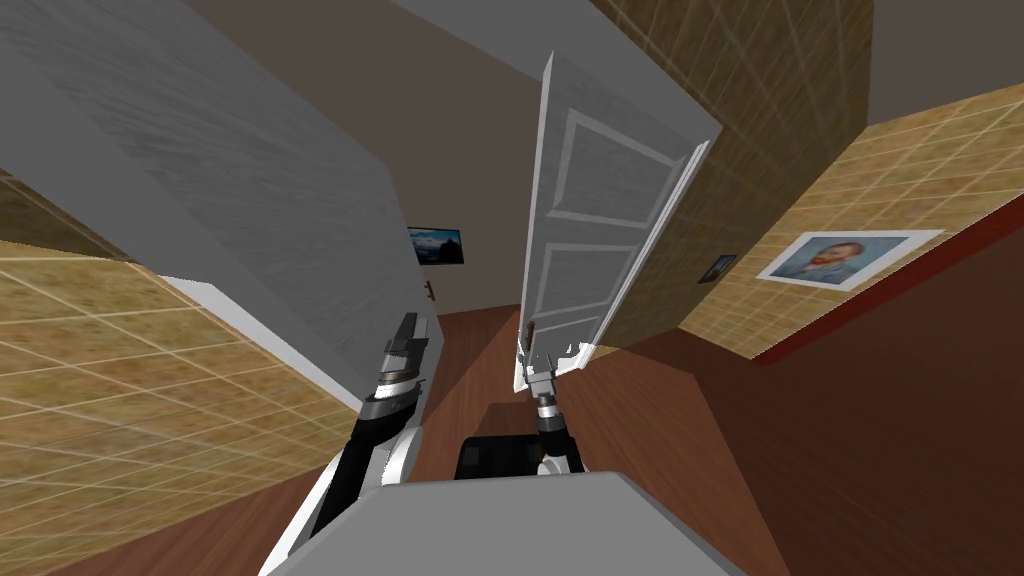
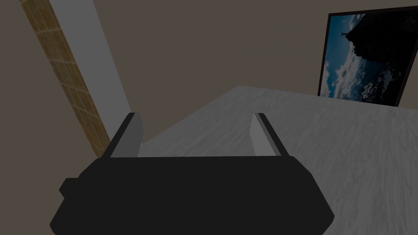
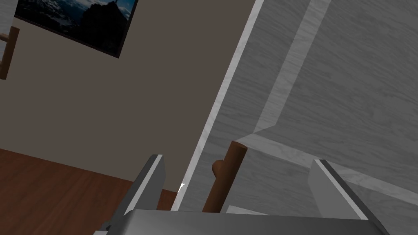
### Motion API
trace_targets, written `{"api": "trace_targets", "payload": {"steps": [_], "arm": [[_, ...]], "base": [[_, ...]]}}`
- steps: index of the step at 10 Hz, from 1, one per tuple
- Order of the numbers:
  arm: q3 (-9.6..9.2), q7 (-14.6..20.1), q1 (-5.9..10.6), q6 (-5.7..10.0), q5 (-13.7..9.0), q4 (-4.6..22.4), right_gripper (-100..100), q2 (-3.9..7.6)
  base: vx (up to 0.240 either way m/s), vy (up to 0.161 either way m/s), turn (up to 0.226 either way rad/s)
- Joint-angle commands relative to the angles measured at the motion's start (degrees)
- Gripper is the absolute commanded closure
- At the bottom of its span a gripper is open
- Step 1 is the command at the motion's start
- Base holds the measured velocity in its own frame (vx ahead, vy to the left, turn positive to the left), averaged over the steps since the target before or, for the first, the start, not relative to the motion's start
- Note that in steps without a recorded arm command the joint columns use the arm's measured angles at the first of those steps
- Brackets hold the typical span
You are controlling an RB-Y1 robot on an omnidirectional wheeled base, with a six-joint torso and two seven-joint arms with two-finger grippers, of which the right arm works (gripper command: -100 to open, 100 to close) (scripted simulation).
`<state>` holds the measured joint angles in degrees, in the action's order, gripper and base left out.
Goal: Push the door open
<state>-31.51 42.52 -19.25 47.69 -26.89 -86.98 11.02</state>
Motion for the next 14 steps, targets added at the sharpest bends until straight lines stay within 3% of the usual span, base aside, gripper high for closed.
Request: {"api": "trace_targets", "payload": {"steps": [1,14], "arm": [[-1.79,2.4,0.17,0.8,-1.64,2.19,-100,0.59],[-13.61,18.16,3.76,4.96,-13.63,19.18,-100,3.83]], "base": [[0.082,-0.096,0.068],[0.082,-0.082,0.051]]}}
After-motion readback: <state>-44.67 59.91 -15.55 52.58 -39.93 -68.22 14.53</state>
